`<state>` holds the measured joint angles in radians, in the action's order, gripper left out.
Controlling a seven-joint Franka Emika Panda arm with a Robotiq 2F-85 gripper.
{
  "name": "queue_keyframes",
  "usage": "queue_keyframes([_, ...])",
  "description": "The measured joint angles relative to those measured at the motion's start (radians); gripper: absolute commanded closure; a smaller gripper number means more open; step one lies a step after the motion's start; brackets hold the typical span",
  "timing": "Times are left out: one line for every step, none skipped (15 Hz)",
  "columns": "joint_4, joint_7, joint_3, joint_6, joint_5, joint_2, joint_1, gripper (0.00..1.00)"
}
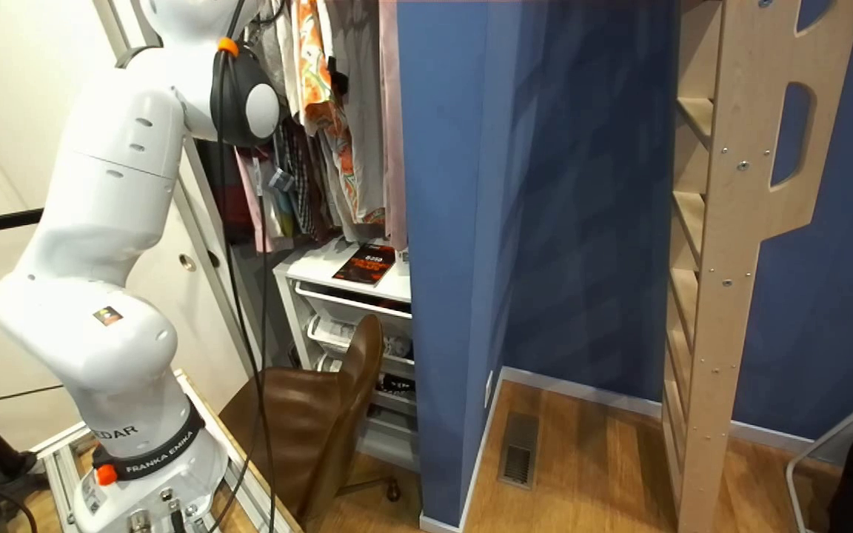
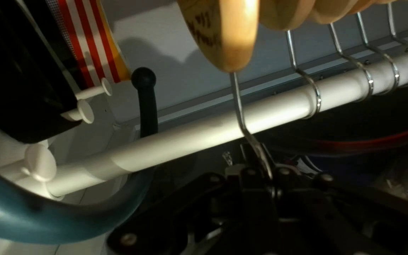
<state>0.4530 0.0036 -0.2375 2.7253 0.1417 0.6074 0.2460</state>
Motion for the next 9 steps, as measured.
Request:
queue_keyframes([0.0,0.0,0.003,-0.02,0.0,-0.01,-0.002,0.98])
queue_keyframes([0.0,0.0,0.005,-0.047,0.0,-0.02,-0.005,0.98])
queue_keyframes([0.001,0.002,0.01,-0.08,0.0,-0.026,-0.008,0.98])
queue_keyframes([0.001,0.003,0.017,-0.112,0.0,-0.032,-0.012,0.98])
queue_keyframes([0.001,0.006,0.025,-0.145,0.0,-0.037,-0.018,0.98])
queue_keyframes([0.001,0.009,0.032,-0.175,0.0,-0.041,-0.025,0.98])
queue_keyframes([0.001,0.012,0.039,-0.205,0.0,-0.045,-0.033,0.98])
queue_keyframes([0.001,0.016,0.044,-0.235,0.0,-0.049,-0.041,0.99])
queue_keyframes([0.001,0.02,0.046,-0.261,0.0,-0.052,-0.048,0.99])
